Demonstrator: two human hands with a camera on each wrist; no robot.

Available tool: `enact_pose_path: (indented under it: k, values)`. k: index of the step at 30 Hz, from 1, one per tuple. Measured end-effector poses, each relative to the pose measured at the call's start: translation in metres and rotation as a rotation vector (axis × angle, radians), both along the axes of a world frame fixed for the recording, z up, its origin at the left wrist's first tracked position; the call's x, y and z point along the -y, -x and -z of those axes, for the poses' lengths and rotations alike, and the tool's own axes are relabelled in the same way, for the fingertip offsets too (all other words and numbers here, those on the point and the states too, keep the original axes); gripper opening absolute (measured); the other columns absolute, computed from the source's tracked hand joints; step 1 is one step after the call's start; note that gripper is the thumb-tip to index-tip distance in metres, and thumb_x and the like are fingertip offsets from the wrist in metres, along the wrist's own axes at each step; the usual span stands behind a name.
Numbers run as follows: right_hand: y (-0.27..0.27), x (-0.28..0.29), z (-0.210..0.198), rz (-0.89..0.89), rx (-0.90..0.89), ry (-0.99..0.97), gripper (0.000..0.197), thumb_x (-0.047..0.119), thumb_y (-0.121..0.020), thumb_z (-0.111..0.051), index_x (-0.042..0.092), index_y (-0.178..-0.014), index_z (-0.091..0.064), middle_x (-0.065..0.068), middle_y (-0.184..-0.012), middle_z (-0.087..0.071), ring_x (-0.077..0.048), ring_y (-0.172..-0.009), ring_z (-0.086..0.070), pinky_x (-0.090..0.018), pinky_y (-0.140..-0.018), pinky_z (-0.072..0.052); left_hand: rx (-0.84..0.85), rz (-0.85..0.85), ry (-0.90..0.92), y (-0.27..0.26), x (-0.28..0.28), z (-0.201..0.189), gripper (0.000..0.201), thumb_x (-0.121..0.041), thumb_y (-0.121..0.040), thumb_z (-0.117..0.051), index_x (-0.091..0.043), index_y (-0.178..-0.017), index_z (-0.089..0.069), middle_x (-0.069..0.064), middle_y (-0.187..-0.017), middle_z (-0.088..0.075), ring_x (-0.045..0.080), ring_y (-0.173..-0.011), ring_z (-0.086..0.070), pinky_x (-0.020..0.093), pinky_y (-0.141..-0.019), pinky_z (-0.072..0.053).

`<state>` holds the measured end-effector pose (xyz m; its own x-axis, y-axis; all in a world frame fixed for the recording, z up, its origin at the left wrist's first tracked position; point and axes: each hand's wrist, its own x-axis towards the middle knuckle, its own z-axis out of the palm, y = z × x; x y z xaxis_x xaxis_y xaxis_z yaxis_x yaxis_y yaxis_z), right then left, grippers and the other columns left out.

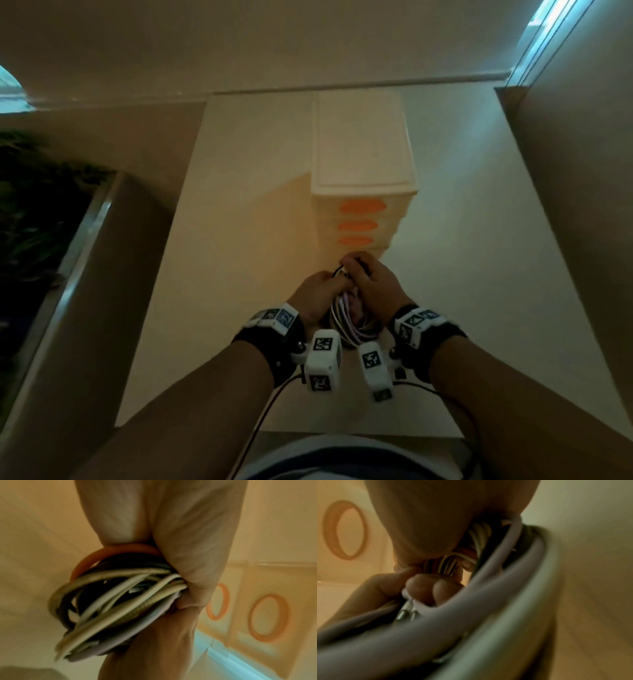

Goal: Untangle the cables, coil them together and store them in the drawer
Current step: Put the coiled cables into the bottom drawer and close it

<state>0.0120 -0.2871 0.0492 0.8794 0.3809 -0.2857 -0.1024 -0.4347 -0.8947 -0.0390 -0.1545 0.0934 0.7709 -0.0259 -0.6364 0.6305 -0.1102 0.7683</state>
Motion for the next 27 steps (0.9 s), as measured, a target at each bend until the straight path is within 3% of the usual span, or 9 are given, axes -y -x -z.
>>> enact_pose_path:
  k: [3, 5, 6, 10, 12, 16, 21, 27]
  values:
    - [0.011, 0.005, -0.015, 0.054, -0.036, -0.075, 0.019, 0.037, -0.104, -0.05, 0.022, -0.106, -0.063, 0.006, -0.086, -0.063, -0.008, -0.071, -0.058, -0.024, -0.066, -0.042, 0.084, -0.058, 0.031, 0.005, 0.003, -0.013, 0.021, -0.021, -0.1, -0.061, -0.007, -0.085, -0.057, 0.007, -0.065, -0.061, 0.015, -0.048, -0.059, 0.03, -0.055, -0.053]
    - [0.014, 0.01, -0.024, 0.089, -0.135, -0.165, 0.022, 0.041, -0.102, -0.053, 0.022, -0.107, -0.064, 0.0, -0.086, -0.066, -0.014, -0.068, -0.06, -0.031, -0.064, -0.047, 0.051, -0.122, 0.125, 0.008, 0.002, -0.016, 0.02, -0.021, -0.099, -0.064, -0.009, -0.106, -0.049, 0.014, -0.074, -0.062, 0.023, -0.054, -0.061, 0.036, -0.056, -0.055]
    - [0.015, 0.012, -0.028, 0.098, -0.197, -0.214, 0.024, 0.042, -0.101, -0.055, 0.022, -0.108, -0.065, -0.003, -0.087, -0.068, -0.019, -0.07, -0.062, -0.036, -0.064, -0.05, 0.035, -0.127, 0.159, 0.009, 0.001, -0.015, 0.023, -0.019, -0.099, -0.063, -0.01, -0.109, -0.046, 0.016, -0.073, -0.061, 0.026, -0.053, -0.058, 0.038, -0.056, -0.053]
    - [0.013, 0.011, -0.04, 0.119, -0.376, -0.343, 0.029, 0.042, -0.102, -0.053, 0.021, -0.117, -0.066, -0.013, -0.102, -0.074, -0.041, -0.09, -0.07, -0.051, -0.08, -0.058, 0.038, -0.153, 0.255, 0.009, -0.011, -0.016, 0.017, -0.009, -0.102, -0.056, -0.013, -0.103, -0.039, 0.016, -0.066, -0.053, 0.025, -0.048, -0.05, 0.036, -0.051, -0.045]
    - [0.01, 0.005, -0.042, 0.152, -0.43, -0.353, 0.03, 0.041, -0.104, -0.05, 0.021, -0.118, -0.067, -0.014, -0.105, -0.074, -0.039, -0.098, -0.07, -0.05, -0.084, -0.059, 0.031, -0.169, 0.277, 0.008, -0.017, -0.015, 0.019, -0.007, -0.102, -0.054, -0.014, -0.101, -0.037, 0.017, -0.066, -0.051, 0.024, -0.048, -0.048, 0.036, -0.051, -0.044]
    - [-0.001, 0.0, -0.034, 0.321, -0.584, -0.367, 0.03, 0.038, -0.106, -0.045, 0.019, -0.12, -0.064, -0.012, -0.114, -0.071, -0.032, -0.099, -0.069, -0.04, -0.08, -0.056, -0.008, -0.193, 0.29, 0.014, -0.032, -0.013, 0.024, -0.006, -0.102, -0.053, -0.018, -0.095, -0.034, 0.016, -0.063, -0.046, 0.023, -0.048, -0.041, 0.035, -0.051, -0.039]
    - [-0.024, -0.009, -0.015, 0.617, -0.809, -0.618, 0.018, 0.026, -0.102, -0.057, 0.012, -0.111, -0.063, -0.012, -0.103, -0.069, -0.03, -0.085, -0.066, -0.041, -0.071, -0.056, -0.041, -0.266, 0.302, 0.03, -0.056, -0.008, 0.024, -0.003, -0.102, -0.051, -0.016, -0.094, -0.032, 0.015, -0.06, -0.042, 0.022, -0.047, -0.037, 0.035, -0.05, -0.036]
    - [-0.032, -0.021, -0.005, 0.657, -0.841, -0.704, 0.028, 0.035, -0.099, -0.061, 0.007, -0.1, -0.065, -0.009, -0.102, -0.072, -0.027, -0.086, -0.066, -0.039, -0.072, -0.055, -0.073, -0.318, 0.35, 0.037, -0.072, -0.01, 0.025, -0.002, -0.104, -0.047, -0.016, -0.095, -0.029, 0.015, -0.06, -0.041, 0.021, -0.047, -0.037, 0.034, -0.049, -0.037]
